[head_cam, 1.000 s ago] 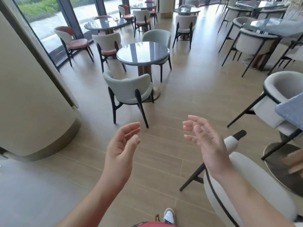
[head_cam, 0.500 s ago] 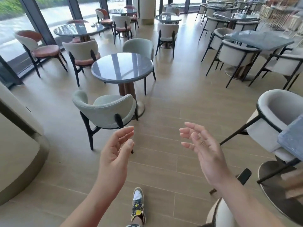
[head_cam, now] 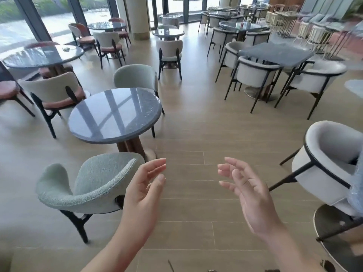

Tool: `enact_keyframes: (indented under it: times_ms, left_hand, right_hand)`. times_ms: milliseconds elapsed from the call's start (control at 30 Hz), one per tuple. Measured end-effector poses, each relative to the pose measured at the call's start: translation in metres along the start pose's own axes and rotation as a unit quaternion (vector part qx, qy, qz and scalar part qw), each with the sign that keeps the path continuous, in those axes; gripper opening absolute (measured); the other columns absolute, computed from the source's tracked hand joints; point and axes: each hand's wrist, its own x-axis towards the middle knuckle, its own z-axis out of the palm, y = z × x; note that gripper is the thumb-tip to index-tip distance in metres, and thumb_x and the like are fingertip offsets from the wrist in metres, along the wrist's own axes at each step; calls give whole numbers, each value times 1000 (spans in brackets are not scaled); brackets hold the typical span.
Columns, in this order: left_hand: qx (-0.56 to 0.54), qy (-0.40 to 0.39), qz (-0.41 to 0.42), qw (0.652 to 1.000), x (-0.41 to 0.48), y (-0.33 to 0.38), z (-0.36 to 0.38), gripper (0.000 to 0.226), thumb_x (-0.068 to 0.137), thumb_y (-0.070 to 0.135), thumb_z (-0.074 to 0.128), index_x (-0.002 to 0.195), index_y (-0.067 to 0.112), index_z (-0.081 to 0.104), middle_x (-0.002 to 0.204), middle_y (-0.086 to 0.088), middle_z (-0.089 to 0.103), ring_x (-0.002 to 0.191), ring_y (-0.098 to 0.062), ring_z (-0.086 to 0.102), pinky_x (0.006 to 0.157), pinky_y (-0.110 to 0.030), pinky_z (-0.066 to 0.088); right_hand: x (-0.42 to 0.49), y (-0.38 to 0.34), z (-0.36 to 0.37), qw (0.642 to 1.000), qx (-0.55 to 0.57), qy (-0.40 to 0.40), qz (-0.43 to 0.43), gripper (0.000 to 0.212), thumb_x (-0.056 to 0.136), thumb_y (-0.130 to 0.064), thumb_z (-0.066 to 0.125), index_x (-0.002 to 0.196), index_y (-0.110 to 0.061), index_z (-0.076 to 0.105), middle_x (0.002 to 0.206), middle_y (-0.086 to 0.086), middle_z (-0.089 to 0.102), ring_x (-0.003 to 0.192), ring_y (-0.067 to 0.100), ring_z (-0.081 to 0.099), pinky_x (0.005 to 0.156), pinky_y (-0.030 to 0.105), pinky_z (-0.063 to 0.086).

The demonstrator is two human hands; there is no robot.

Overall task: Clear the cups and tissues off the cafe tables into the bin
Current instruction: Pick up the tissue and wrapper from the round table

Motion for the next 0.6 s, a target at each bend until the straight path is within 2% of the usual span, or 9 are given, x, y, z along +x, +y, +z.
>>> enact_keyframes:
  times_ms: [167, 300, 400, 500, 600]
  left_hand:
    - [3, -25, 1, 1000, 99, -31, 39, 29, 93, 23, 55, 119, 21, 69, 121, 4, 72, 121, -16, 65, 106, -57, 49]
    - [6, -36, 11, 999, 185, -52, 79, 28, 93, 27, 58, 119, 24, 69, 122, 3, 72, 123, -16, 64, 107, -54, 49]
    - [4, -31, 14, 999, 256, -58, 111, 31, 93, 23, 56, 121, 19, 68, 123, 3, 72, 123, -15, 64, 109, -53, 48]
    - [-3, -7, 28, 1000, 326, -57, 140, 32, 92, 21, 55, 120, 16, 67, 123, 3, 72, 124, -16, 63, 108, -56, 48]
    - [0, -8, 35, 999, 387, -59, 163, 29, 93, 22, 56, 120, 20, 68, 124, 4, 71, 126, -17, 62, 107, -58, 48]
  right_hand:
    - [92, 19, -18, 999, 0, 40, 4, 63, 79, -77, 70, 124, -33, 71, 125, 7, 72, 123, 25, 65, 101, 52, 53]
    - [182, 42, -37, 999, 9, 54, 1, 65, 78, -77, 71, 124, -31, 72, 124, 8, 72, 122, 25, 65, 102, 55, 53]
    - [263, 49, -51, 999, 15, 47, 0, 65, 77, -77, 71, 123, -31, 72, 123, 7, 72, 122, 25, 66, 104, 58, 52]
    - [346, 41, -61, 1000, 6, 19, -13, 57, 82, -75, 67, 123, -35, 71, 124, 5, 73, 122, 23, 66, 105, 59, 51]
    - [422, 34, -67, 1000, -4, -9, -16, 40, 91, -60, 60, 123, -37, 71, 124, 4, 72, 122, 22, 66, 106, 59, 50]
